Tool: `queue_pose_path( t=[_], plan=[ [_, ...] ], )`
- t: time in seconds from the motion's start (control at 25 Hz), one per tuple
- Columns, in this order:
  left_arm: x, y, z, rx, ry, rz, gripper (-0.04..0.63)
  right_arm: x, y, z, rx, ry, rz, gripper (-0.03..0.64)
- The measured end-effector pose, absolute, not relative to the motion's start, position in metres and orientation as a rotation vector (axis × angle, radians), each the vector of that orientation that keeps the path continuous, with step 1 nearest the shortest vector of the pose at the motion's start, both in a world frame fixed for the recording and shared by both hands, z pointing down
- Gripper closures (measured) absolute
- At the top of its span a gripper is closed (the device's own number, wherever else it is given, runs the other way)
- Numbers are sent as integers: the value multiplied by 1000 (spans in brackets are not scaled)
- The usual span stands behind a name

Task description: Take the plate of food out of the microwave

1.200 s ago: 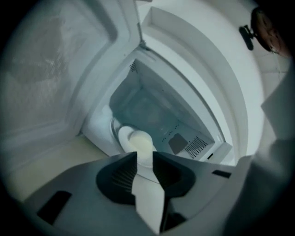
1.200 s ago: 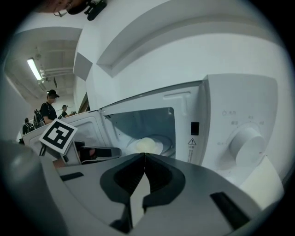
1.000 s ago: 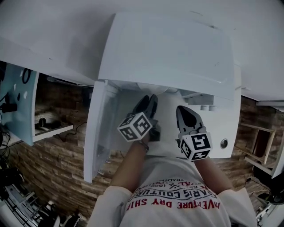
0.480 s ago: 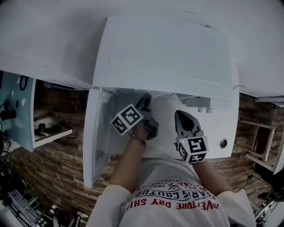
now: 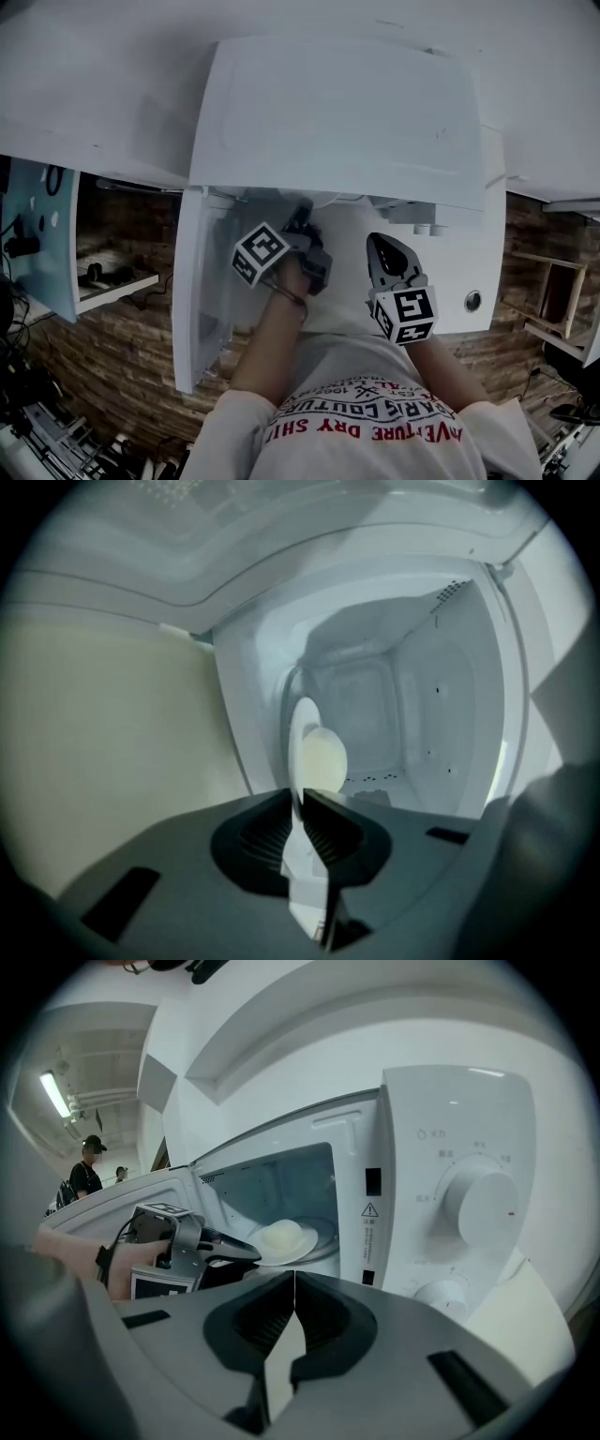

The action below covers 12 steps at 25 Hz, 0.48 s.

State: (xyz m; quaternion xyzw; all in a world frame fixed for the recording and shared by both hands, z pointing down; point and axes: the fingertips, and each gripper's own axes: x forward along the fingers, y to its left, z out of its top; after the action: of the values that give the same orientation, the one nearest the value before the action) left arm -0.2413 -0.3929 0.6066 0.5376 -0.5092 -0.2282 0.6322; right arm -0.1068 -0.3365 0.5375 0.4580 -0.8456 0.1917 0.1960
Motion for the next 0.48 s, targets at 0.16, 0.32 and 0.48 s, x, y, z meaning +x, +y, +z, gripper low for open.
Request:
queue_pose_path(
  t=[0.16,0.32,0.48],
  plan=[
    [-242,-389,600,1215,-1159,-564,569,-96,-337,539,1312,-2355,557,604],
    [-242,-385,588,1244,-1174,-598,577,-86,-334,541,1337,-2341,581,604],
    [-243,-375,584,1200,-1131,-687,577,-85,-327,538,1324,-2347,580,604]
  ],
)
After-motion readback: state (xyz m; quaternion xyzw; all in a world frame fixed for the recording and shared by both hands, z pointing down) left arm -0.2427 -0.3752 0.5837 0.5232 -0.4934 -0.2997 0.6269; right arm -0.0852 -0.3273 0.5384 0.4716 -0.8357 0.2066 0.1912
